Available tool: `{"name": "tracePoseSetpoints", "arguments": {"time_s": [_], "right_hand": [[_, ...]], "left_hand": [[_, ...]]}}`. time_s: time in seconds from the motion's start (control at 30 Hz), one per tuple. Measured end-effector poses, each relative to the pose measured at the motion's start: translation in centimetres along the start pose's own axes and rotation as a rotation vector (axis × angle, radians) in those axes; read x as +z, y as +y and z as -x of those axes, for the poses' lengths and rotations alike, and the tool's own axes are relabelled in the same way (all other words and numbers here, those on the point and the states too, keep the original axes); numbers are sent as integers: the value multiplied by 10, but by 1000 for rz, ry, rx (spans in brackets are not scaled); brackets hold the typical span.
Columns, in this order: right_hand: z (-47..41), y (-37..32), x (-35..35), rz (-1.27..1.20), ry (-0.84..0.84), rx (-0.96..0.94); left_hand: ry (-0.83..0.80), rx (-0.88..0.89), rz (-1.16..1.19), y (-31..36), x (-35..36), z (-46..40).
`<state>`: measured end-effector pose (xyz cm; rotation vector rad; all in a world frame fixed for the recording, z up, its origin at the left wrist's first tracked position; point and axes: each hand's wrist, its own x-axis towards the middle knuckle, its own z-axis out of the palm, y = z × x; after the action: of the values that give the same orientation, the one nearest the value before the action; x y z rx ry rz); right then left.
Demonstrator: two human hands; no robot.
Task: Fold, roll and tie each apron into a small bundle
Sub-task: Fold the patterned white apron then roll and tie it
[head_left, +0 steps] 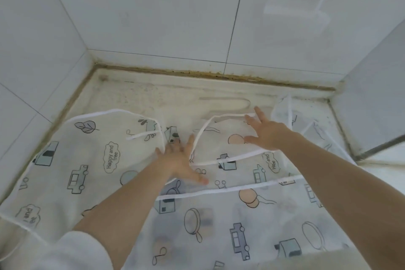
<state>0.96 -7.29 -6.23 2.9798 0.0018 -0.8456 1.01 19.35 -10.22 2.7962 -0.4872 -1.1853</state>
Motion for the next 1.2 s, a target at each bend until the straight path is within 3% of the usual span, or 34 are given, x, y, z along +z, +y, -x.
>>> {"name": "tracePoseSetpoints", "arguments": {"time_s": [0.1,0.2,0.37,0.5,0.53,0.6,0.67,0.77,0.83,1.0,1.2], "right_hand": [[5,26,19,167,-57,94],[9,38,36,255,-43,7],[12,45,49,124,-33,-127],[16,59,51,-112,107,-214],[15,62,52,-133,125,-236],[13,67,59,-175,97,-278],[11,72,62,-315,113,-276],[10,96,54,-443,382,-106],[9,113,47,-460,464,62],[-10,158,53,-698,226,454],[-30,172,50,-1076,236,455]], "left_hand": [[-20,-72,-270,7,20,-8],[2,-79,-357,10,17,-15],[129,-125,-501,11,-8,-18],[295,-296,-404,30,-15,-12],[361,-230,-349,49,-15,-14],[413,63,-266,96,-9,-21],[315,313,-248,140,-1,-30],[196,331,-305,172,9,-54],[152,286,-310,168,11,-62],[76,207,-295,166,11,-70],[60,117,-264,169,12,-74]]}}
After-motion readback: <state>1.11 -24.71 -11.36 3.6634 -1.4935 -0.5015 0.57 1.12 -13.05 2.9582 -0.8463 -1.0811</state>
